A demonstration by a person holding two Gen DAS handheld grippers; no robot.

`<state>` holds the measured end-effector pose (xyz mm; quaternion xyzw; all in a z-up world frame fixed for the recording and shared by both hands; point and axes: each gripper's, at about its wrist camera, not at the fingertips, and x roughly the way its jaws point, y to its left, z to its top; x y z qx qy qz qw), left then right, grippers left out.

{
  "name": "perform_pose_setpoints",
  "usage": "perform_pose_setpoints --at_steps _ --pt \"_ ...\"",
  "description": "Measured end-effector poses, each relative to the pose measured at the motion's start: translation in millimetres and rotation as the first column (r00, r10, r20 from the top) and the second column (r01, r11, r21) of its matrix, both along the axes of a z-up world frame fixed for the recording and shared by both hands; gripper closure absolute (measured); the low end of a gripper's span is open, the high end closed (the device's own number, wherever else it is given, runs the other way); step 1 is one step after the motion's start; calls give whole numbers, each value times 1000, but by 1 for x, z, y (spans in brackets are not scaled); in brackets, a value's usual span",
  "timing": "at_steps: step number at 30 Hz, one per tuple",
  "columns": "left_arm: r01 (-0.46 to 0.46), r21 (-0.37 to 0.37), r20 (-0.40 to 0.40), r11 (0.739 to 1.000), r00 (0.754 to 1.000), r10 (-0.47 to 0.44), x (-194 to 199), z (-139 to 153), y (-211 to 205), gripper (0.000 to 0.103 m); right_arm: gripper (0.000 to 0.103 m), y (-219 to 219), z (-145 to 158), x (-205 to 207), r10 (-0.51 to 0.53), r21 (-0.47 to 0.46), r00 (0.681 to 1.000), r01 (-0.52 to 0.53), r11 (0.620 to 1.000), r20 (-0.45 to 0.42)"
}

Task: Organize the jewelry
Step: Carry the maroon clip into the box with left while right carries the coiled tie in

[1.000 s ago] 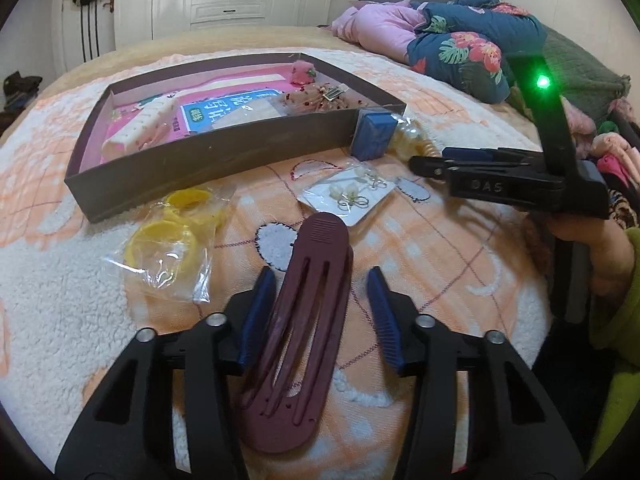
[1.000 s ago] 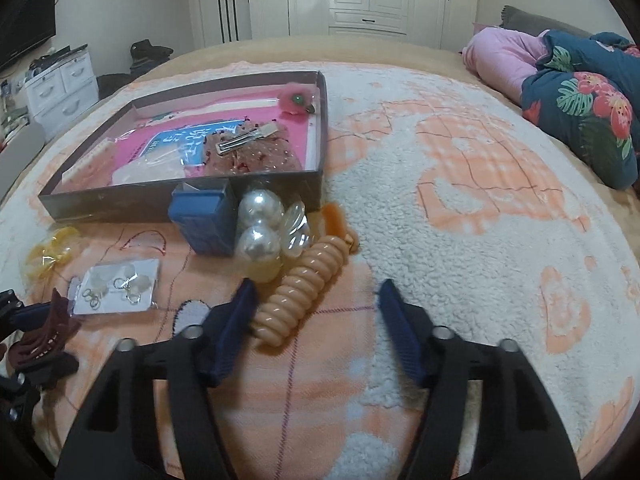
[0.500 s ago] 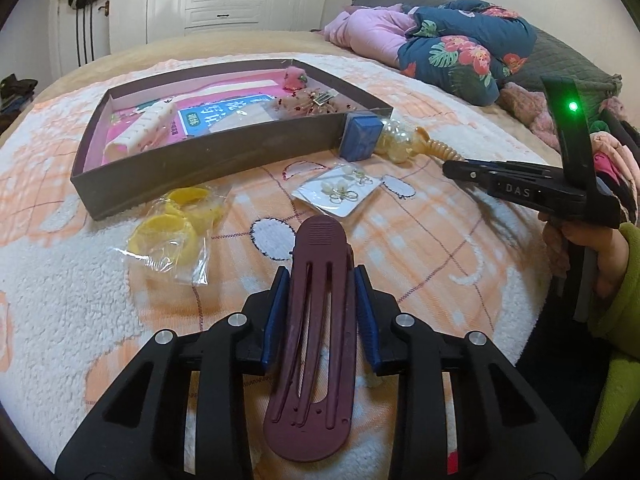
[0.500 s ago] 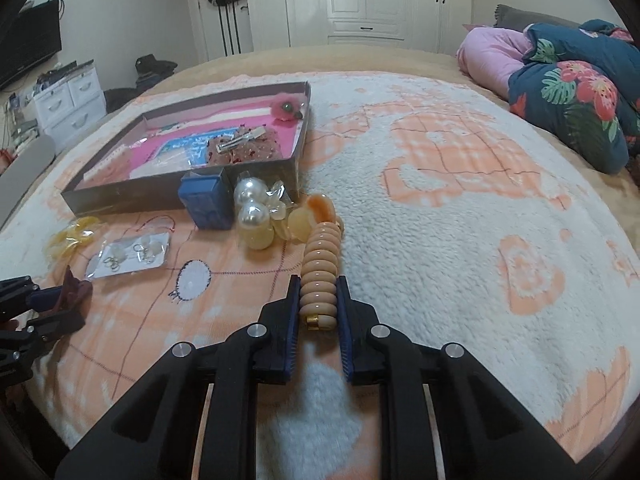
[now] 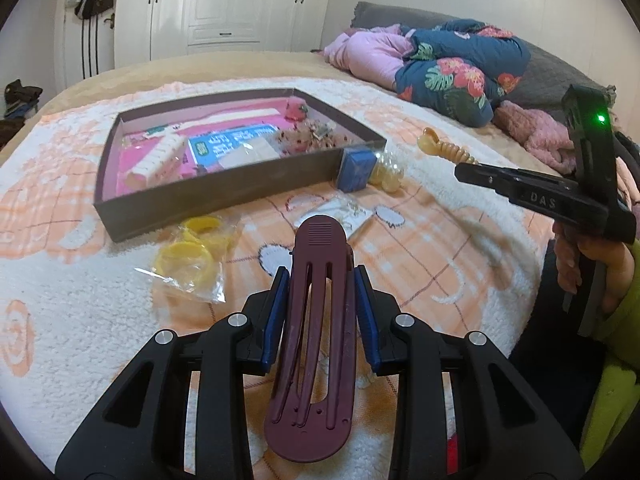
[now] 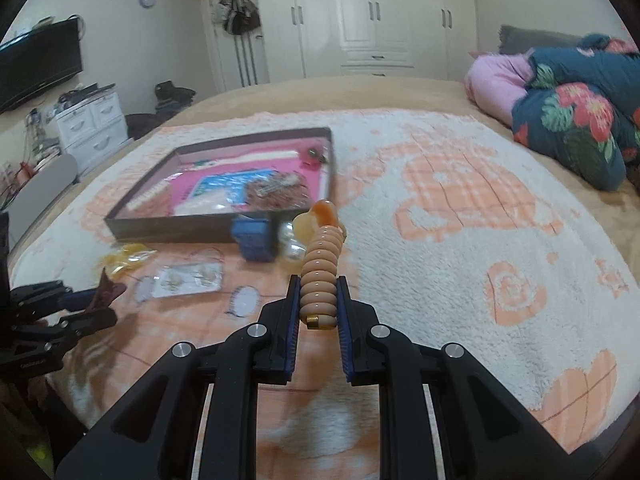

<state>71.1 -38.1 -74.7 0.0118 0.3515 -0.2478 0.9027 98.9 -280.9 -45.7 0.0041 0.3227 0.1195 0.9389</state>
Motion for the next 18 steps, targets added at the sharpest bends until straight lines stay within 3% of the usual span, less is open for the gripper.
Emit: perform_pose_setpoints --at_steps 18 --pt "-90 -56 87 994 992 95 -1 28 33 79 86 65 27 -12 179 -20 982 -178 984 54"
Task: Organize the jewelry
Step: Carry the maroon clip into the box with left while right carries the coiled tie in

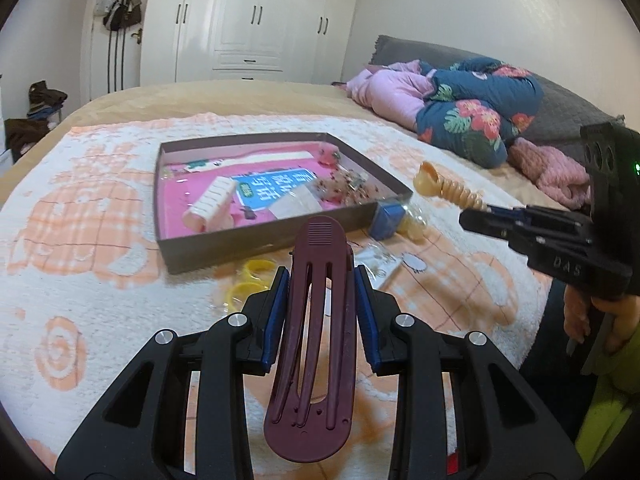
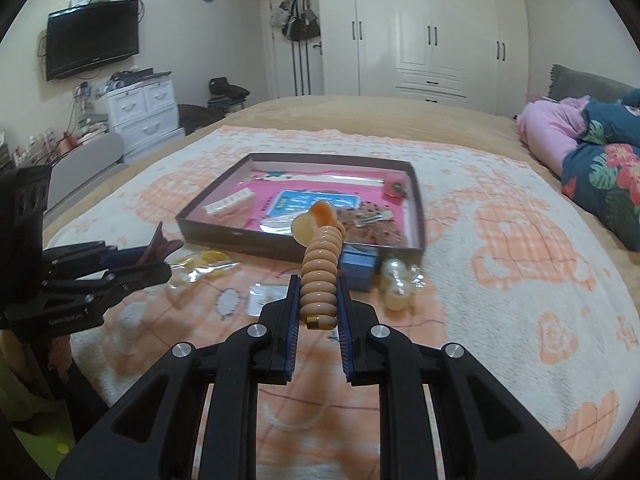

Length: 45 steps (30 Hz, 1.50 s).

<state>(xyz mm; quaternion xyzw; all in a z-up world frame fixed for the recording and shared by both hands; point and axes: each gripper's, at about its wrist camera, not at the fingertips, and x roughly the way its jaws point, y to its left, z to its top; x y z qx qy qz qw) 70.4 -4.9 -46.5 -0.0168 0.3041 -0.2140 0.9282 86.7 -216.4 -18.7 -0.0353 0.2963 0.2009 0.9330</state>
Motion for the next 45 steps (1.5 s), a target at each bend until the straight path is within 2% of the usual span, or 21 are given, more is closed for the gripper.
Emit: perform_pose_setpoints --at_steps 10,23,35,45 --pt "-59 -27 29 998 998 60 6 9 24 79 86 26 9 8 51 -6 998 -51 999 38" --pt "-124 -59 40 991 991 127 24 16 46 79 86 37 14 27 79 -2 994 -79 997 71" --pt "-96 -57 80 994 992 101 48 34 29 79 86 21 27 47 24 3 993 -25 1000 119" --pt "-46 -51 81 998 995 50 77 39 7 78 86 1 31 74 -56 -3 989 57 998 134"
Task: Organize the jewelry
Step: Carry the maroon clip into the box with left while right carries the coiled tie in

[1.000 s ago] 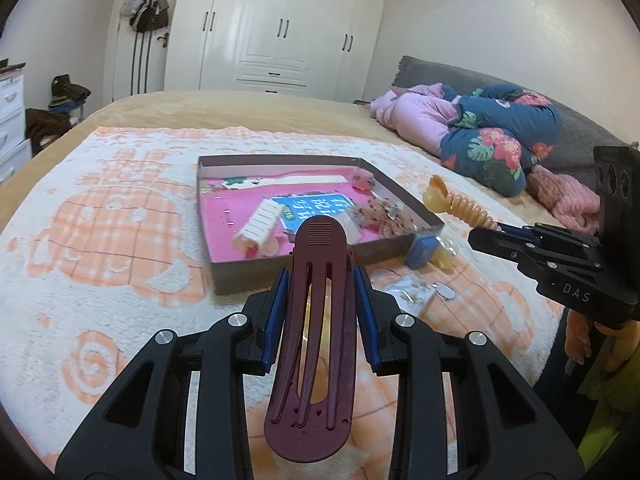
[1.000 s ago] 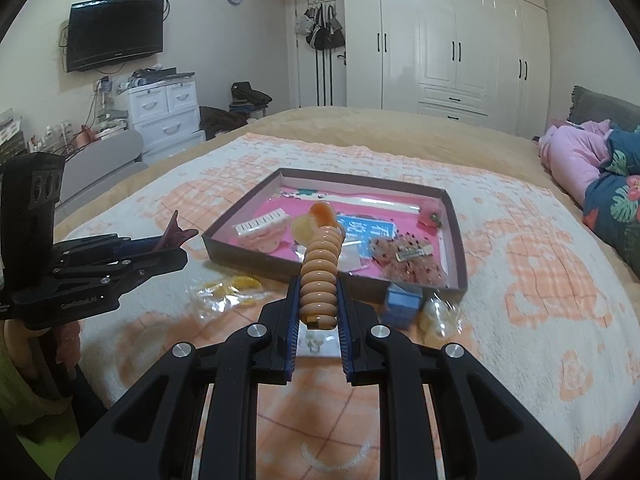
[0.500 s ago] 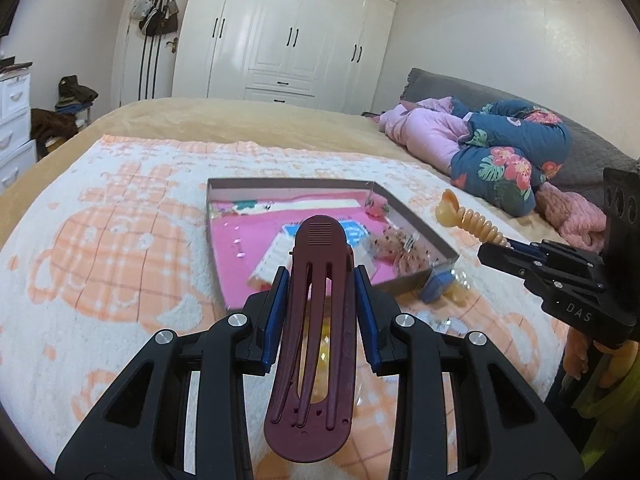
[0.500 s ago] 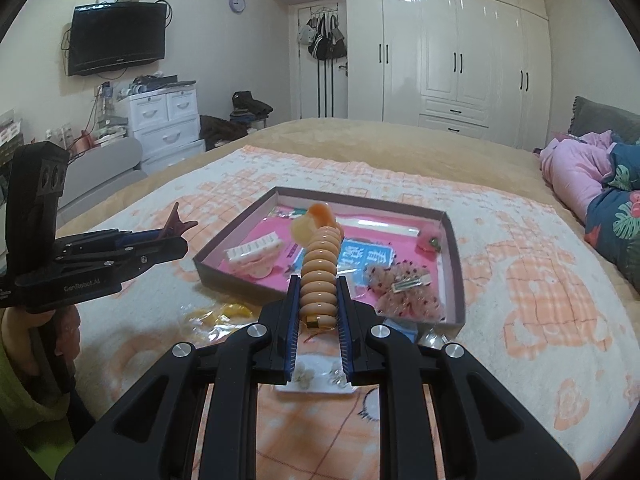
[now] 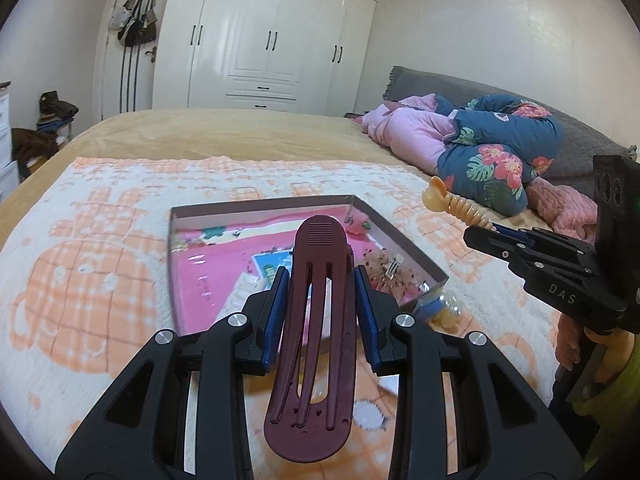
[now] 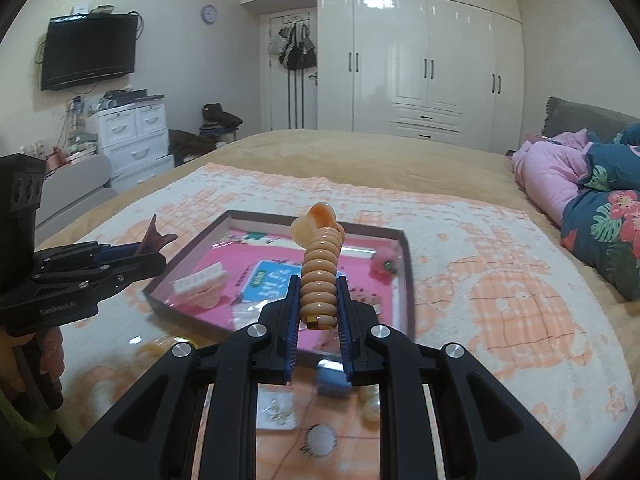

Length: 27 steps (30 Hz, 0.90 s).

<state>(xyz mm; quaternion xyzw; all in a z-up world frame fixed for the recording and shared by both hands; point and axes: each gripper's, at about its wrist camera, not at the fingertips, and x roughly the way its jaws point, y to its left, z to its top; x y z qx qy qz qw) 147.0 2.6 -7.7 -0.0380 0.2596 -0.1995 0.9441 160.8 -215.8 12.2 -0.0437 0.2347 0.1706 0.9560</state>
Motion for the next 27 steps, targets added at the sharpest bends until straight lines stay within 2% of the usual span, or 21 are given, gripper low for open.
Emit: perform_pose_setpoints --at_steps 16,27 --pt "38 -2 -49 999 998 -38 56 -14 -16 78 86 -19 -8 40 -88 -4 996 88 996 -16" --pt "66 15 -89 998 994 -65 78 -30 -26 78 86 -24 -13 64 -111 -1 994 111 994 -24"
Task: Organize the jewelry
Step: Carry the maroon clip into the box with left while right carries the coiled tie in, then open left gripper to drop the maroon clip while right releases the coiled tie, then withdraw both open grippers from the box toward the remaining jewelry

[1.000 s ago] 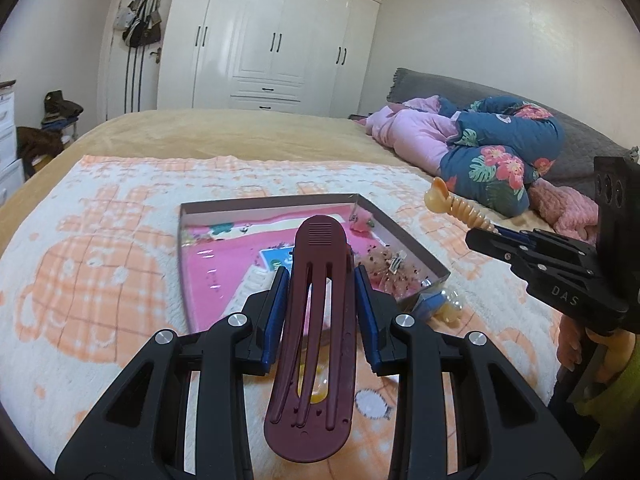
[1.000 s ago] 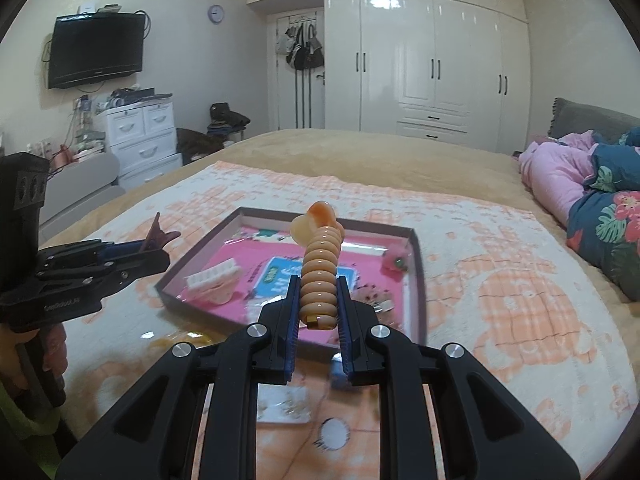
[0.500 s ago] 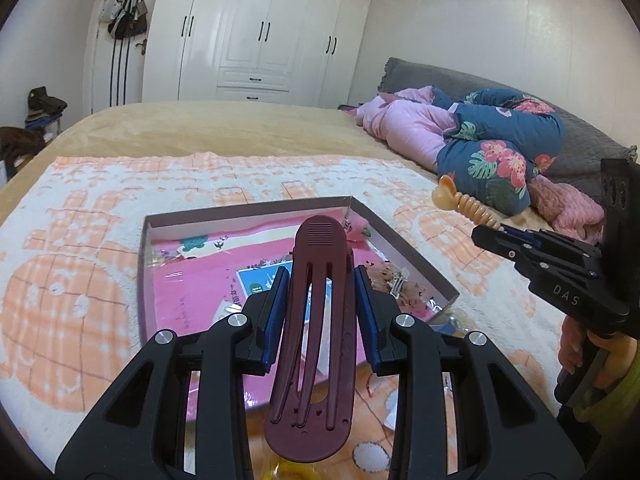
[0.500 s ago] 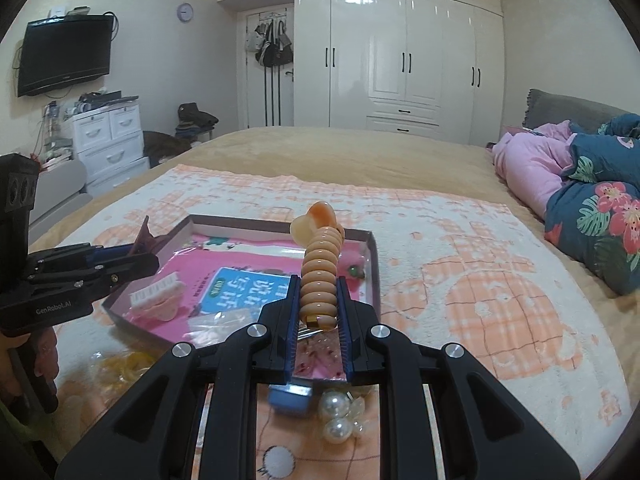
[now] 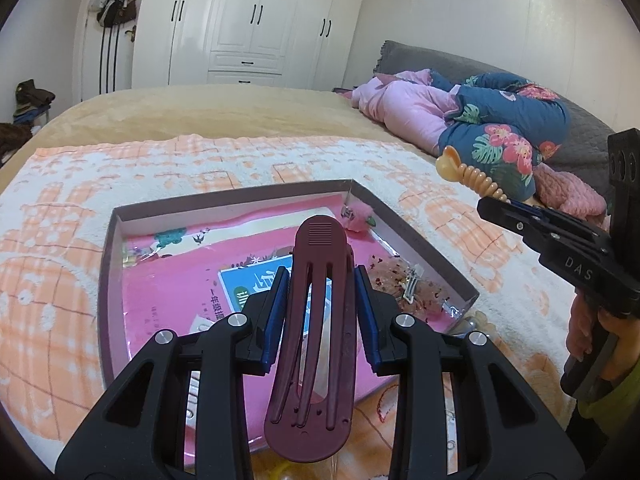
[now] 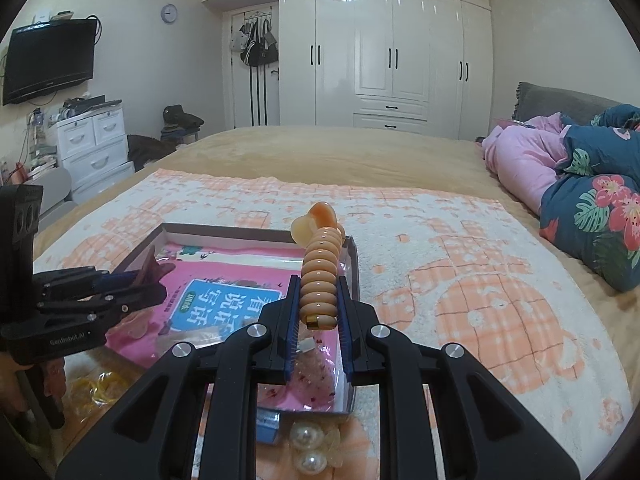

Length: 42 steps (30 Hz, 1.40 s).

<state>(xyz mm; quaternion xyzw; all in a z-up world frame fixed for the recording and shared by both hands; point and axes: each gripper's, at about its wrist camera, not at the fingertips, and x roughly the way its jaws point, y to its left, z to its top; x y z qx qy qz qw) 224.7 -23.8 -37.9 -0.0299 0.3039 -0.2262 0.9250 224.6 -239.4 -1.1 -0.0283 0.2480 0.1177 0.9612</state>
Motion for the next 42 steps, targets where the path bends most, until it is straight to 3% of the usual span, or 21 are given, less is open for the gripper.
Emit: perform_pose_setpoints --at_steps 17,25,27,29,32,38,42 --pt "1 -20 -47 1000 999 -2 10 -18 2 78 86 19 -48 31 31 -47 989 -38 998 -142" --pt "-3 -26 -48 1000 999 2 10 -19 4 78 85 21 -55 33 20 -45 986 -28 999 -167" --pt "-6 -28 -42 1000 999 5 8 -18 4 78 81 18 -54 32 15 -32 987 -21 999 -162" --pt "-9 -28 -39 1000 999 7 8 -17 3 78 68 16 -52 30 10 -22 988 -13 1000 -152" --pt "-14 -26 -37 1000 999 13 7 -16 5 78 63 12 -48 26 0 -8 990 -1 1000 -139" --pt "-31 -42 -16 999 999 31 2 -6 11 69 40 6 -28 7 -5 13 999 6 1000 -50" --pt "-44 -53 -8 998 999 44 -3 0 15 62 31 5 -19 -3 -3 28 1000 3 1000 -16"
